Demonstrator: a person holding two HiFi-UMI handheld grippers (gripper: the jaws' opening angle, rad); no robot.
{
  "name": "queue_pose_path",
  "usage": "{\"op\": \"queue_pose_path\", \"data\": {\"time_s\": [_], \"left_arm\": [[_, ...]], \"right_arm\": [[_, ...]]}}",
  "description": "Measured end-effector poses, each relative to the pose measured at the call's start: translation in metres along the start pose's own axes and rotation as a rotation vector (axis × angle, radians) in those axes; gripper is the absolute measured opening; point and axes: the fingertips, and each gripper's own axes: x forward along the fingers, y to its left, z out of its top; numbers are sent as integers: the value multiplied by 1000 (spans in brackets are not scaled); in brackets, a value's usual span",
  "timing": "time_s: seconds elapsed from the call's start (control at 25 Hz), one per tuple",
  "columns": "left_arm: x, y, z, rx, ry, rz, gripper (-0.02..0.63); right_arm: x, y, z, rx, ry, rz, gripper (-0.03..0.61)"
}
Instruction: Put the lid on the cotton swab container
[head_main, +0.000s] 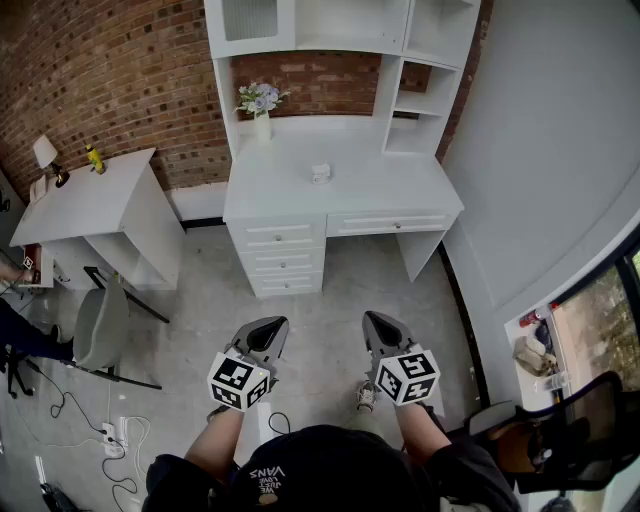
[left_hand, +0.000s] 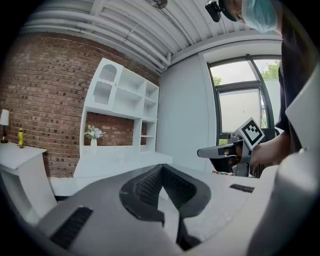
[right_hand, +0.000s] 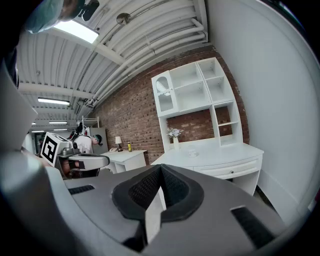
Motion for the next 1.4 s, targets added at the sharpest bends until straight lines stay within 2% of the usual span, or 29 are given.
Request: {"op": "queue_pose_path", "data": {"time_s": [0.44, 0.48, 0.64, 0.72, 0.76, 0.8, 0.84, 0.96, 1.4], "left_arm": [[-1, -4, -9, -23, 0, -26, 8], [2, -4, -12, -22, 8, -28, 8], [17, 8, -16, -24, 15, -10, 8], [30, 17, -14, -29, 14, -4, 12], [38, 20, -14, -30, 18, -6, 40], [46, 24, -14, -32, 26, -8, 96], [55, 29, -15, -36, 33, -6, 103], [85, 42, -9, -49, 43, -1, 108], [195, 78, 15, -11, 66, 9, 127]], "right_arm": [[-4, 3, -3, 20, -30, 2, -1], [-2, 0, -6, 22, -21, 1, 36], [16, -14, -13, 19, 10, 10, 93], [30, -24, -11, 16, 16, 21, 110], [37, -29, -9, 13, 18, 27, 116], [44, -34, -7, 10, 22, 32, 124], [52, -40, -5, 10, 25, 37, 126], [75, -61, 3, 13, 28, 51, 132], [150, -147, 33, 2, 26, 108, 137]]}}
